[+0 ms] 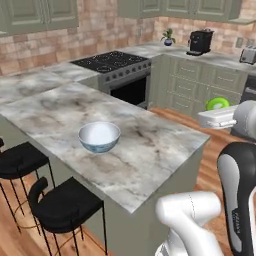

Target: Retrieve the kiwi and pear from the fridge and place them into the bowl on the dining table.

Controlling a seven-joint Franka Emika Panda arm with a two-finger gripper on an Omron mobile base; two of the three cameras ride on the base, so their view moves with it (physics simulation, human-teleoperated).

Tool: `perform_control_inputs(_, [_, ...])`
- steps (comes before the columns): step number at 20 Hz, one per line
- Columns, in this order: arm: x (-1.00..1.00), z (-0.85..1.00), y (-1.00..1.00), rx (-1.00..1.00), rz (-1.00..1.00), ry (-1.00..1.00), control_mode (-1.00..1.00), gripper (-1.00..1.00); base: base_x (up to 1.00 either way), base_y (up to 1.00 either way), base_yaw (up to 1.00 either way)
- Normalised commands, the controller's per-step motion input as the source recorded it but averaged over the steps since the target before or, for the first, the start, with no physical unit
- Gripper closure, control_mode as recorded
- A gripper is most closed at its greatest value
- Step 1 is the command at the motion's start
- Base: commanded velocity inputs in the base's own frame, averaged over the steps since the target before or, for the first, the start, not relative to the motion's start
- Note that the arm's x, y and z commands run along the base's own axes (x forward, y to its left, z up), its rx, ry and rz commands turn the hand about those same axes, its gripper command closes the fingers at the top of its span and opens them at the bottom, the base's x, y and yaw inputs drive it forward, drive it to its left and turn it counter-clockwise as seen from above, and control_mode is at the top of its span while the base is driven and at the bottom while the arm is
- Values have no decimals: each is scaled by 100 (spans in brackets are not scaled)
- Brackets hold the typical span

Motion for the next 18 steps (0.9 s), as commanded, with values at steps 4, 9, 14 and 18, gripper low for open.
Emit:
perform_control_inputs(4, [0,0,0,0,0,0,100,100,8,99,24])
perform_control_inputs(9, [0,0,0,0,0,0,100,100,27,99,22])
perform_control_inputs(14, [0,0,0,0,0,0,100,100,69,66,15])
perform_control_inputs(18, [0,0,0,0,0,0,100,100,93,8,5])
